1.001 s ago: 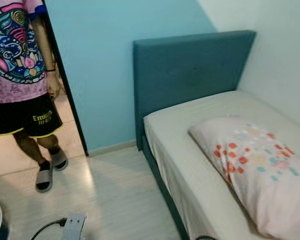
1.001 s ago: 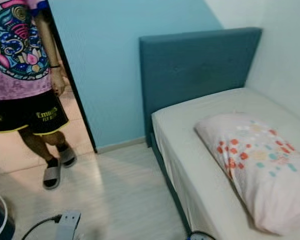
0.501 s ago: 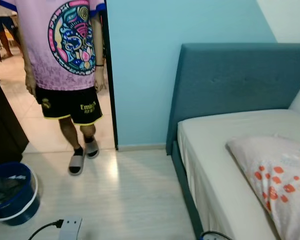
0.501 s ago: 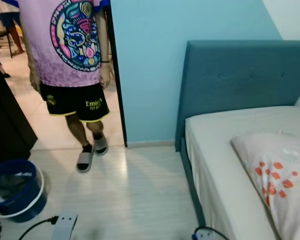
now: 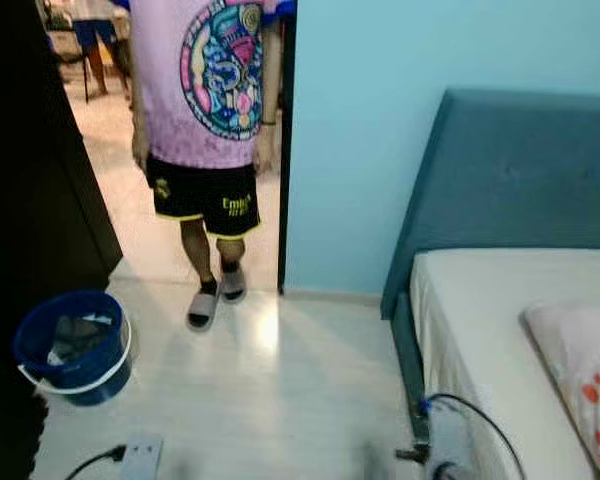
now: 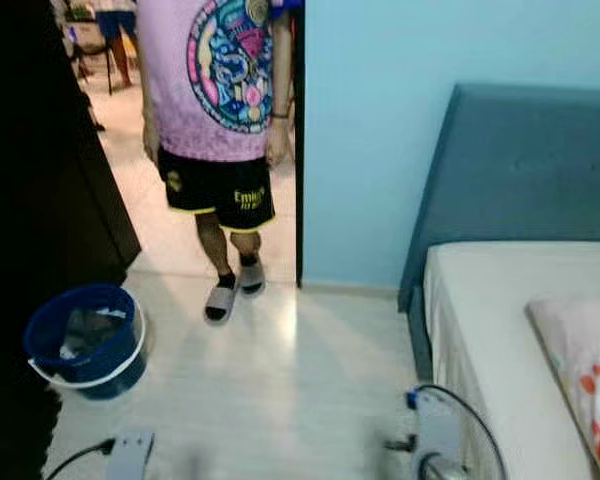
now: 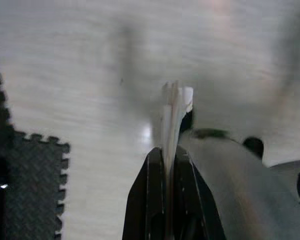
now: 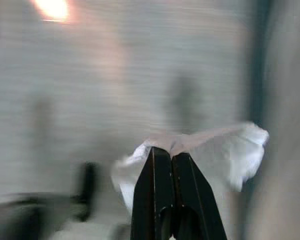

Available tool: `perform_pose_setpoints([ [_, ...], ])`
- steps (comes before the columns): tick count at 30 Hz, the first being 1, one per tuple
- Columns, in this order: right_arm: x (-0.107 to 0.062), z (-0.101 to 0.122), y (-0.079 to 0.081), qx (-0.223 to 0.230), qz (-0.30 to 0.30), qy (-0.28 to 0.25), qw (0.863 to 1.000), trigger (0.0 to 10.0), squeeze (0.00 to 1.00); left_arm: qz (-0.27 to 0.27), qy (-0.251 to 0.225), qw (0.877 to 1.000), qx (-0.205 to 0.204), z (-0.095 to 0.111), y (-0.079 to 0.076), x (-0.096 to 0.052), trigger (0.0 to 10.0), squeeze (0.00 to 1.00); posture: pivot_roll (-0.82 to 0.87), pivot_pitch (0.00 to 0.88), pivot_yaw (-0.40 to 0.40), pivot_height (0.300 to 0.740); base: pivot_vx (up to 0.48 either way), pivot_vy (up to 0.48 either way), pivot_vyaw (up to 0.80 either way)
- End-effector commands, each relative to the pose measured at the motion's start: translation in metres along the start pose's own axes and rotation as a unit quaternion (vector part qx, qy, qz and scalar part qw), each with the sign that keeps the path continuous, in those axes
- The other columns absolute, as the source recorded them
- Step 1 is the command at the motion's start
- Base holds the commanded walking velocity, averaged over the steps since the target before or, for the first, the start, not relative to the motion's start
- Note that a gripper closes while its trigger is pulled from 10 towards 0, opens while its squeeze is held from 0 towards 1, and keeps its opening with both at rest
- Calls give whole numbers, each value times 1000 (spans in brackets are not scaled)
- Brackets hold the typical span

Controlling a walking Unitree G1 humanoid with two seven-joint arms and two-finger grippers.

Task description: Clean up the room

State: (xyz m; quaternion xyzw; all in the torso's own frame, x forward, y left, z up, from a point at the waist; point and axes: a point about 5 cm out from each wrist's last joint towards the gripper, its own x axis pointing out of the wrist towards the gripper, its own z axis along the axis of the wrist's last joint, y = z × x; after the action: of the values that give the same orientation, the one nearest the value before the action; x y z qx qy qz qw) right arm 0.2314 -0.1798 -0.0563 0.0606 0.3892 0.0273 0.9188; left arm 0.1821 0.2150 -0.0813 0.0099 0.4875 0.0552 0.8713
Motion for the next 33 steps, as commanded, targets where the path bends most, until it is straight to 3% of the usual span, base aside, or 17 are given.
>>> perform_pose_setpoints([
  [1, -5, -19, -7, -2, -8, 41, 999, 10000, 0, -2, 6, 1000, -5, -4, -1, 0, 10000, 0, 22, 0, -62, 740, 0, 0, 706],
  [5, -13, -49, -14, -21, -38, 96, 994, 10000, 0, -5, 4, 1000, -5, -4, -3, 0, 10000, 0, 34, 0, -70, 740, 0, 0, 705],
  [16, -35, -89, -34, -58, -49, 162, 984, 10000, 0, -12, 11, 1000, 0, -7, -4, 0, 10000, 0, 29, 0, -71, 740, 0, 0, 701],
  [33, -35, -94, -31, -80, -52, 169, 981, 10000, 0, -13, 10, 1000, 6, -7, -4, -1, 10000, 0, 23, 0, -65, 740, 411, 0, 281],
])
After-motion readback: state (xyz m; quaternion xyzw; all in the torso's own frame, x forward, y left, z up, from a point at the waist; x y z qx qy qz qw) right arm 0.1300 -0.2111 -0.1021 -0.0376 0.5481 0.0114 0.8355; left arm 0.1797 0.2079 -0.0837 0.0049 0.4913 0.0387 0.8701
